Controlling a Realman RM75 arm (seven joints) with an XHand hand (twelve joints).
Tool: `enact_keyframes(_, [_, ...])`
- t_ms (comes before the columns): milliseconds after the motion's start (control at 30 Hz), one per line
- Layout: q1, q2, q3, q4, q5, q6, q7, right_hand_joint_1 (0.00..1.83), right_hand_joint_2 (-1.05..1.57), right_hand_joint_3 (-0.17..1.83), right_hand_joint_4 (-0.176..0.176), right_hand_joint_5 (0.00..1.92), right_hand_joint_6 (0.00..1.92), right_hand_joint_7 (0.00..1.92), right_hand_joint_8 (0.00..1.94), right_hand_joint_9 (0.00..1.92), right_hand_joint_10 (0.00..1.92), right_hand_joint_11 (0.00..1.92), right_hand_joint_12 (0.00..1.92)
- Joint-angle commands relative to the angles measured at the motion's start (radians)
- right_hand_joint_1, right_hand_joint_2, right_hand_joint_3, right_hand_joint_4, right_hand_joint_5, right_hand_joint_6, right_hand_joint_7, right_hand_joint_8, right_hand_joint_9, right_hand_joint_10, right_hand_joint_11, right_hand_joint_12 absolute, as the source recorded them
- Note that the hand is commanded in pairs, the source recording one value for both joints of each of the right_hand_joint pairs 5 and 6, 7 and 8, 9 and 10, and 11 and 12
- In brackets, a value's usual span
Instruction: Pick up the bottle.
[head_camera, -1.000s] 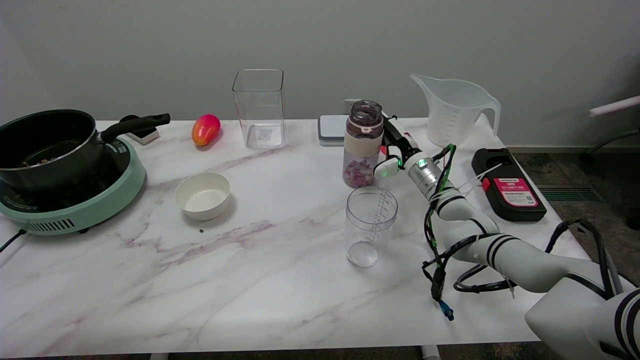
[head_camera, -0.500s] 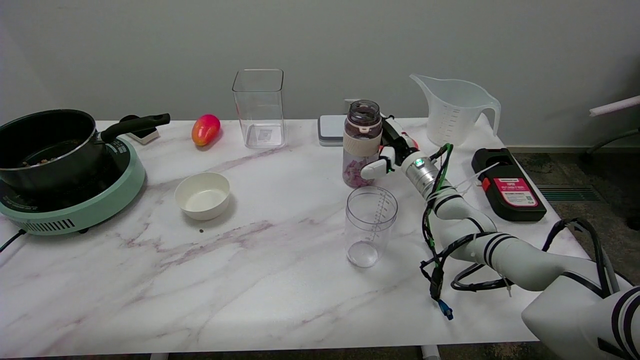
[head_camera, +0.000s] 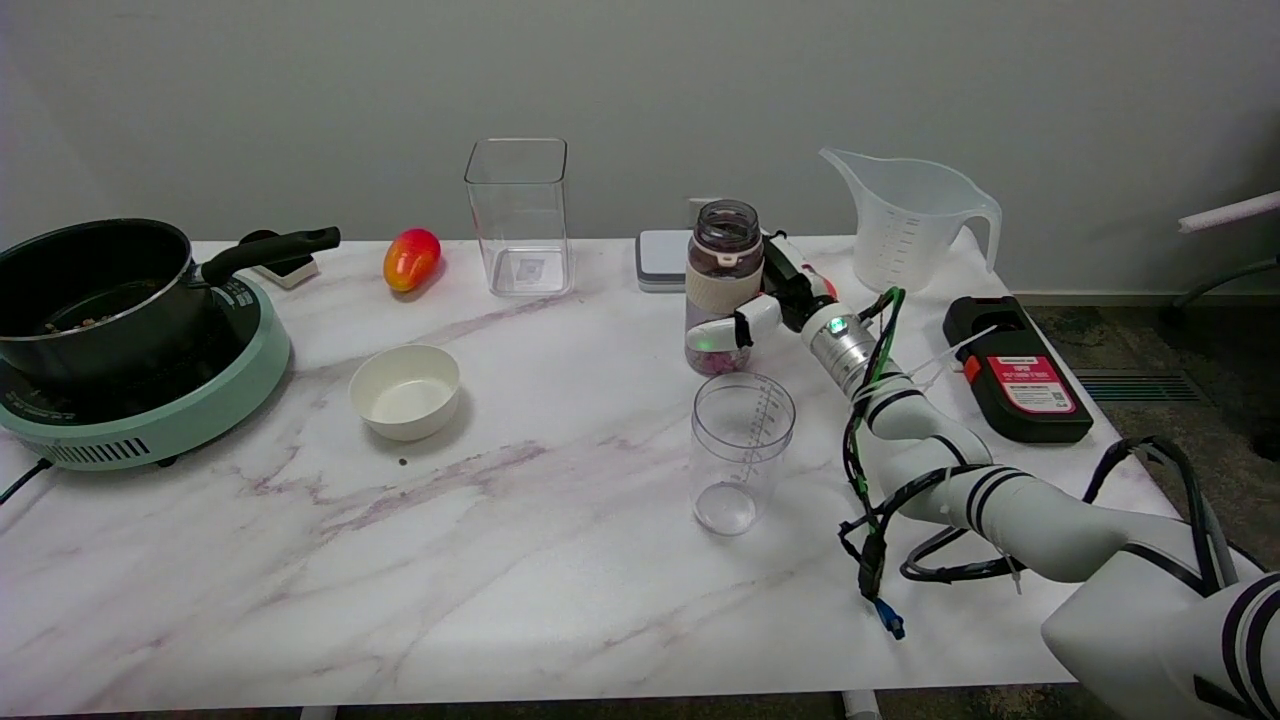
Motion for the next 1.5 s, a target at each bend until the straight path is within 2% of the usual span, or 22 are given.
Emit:
enact_keyframes(33, [-0.008, 0.0, 0.004, 0.006, 0.006, -0.002, -0.001, 1.43, -0.14, 0.62, 0.0, 0.26, 0.26, 0.73, 0.73, 0.68, 0.68, 0.46, 0.46])
enact_keyframes(133, [-0.01, 0.002, 0.004, 0.007, 0.006, -0.002, 0.0, 1.45, 0.0, 0.6, 0.0, 0.32, 0.32, 0.79, 0.79, 0.75, 0.75, 0.54, 0.54])
enact_keyframes(333, [-0.011, 0.005, 0.005, 0.007, 0.009, -0.003, 0.0, 1.45, 0.09, 0.56, 0.0, 0.42, 0.42, 0.93, 0.93, 0.88, 0.88, 0.6, 0.6])
enact_keyframes(467, [-0.013, 0.007, 0.005, 0.007, 0.009, -0.004, 0.0, 1.45, 0.11, 0.62, 0.0, 0.53, 0.53, 1.04, 1.04, 0.96, 0.96, 0.65, 0.65])
enact_keyframes(700, [-0.016, 0.01, 0.009, 0.008, 0.01, -0.006, 0.0, 1.47, 0.11, 0.8, 0.0, 0.68, 0.68, 1.07, 1.07, 0.99, 0.99, 0.71, 0.71])
enact_keyframes(800, [-0.016, 0.013, 0.009, 0.008, 0.01, -0.01, 0.0, 1.47, 0.13, 0.86, 0.0, 0.79, 0.79, 1.1, 1.1, 1.02, 1.02, 0.76, 0.76])
enact_keyframes(933, [-0.016, 0.018, 0.011, 0.008, 0.01, -0.01, 0.0, 1.48, 0.25, 0.89, 0.0, 1.09, 1.09, 1.23, 1.23, 1.13, 1.13, 0.91, 0.91])
enact_keyframes(1000, [-0.016, 0.018, 0.011, 0.008, 0.01, -0.011, 0.0, 1.48, 0.33, 0.87, 0.0, 1.2, 1.2, 1.29, 1.29, 1.17, 1.17, 0.97, 0.97])
enact_keyframes(1333, [-0.016, 0.026, 0.011, 0.01, 0.01, -0.011, 0.0, 1.47, 0.51, 0.75, 0.0, 1.5, 1.5, 1.44, 1.44, 1.29, 1.29, 1.11, 1.11])
enact_keyframes(1500, [-0.016, 0.028, 0.011, 0.01, 0.01, -0.011, 0.0, 1.46, 0.73, 0.59, 0.0, 1.74, 1.74, 1.61, 1.61, 1.35, 1.35, 1.18, 1.18])
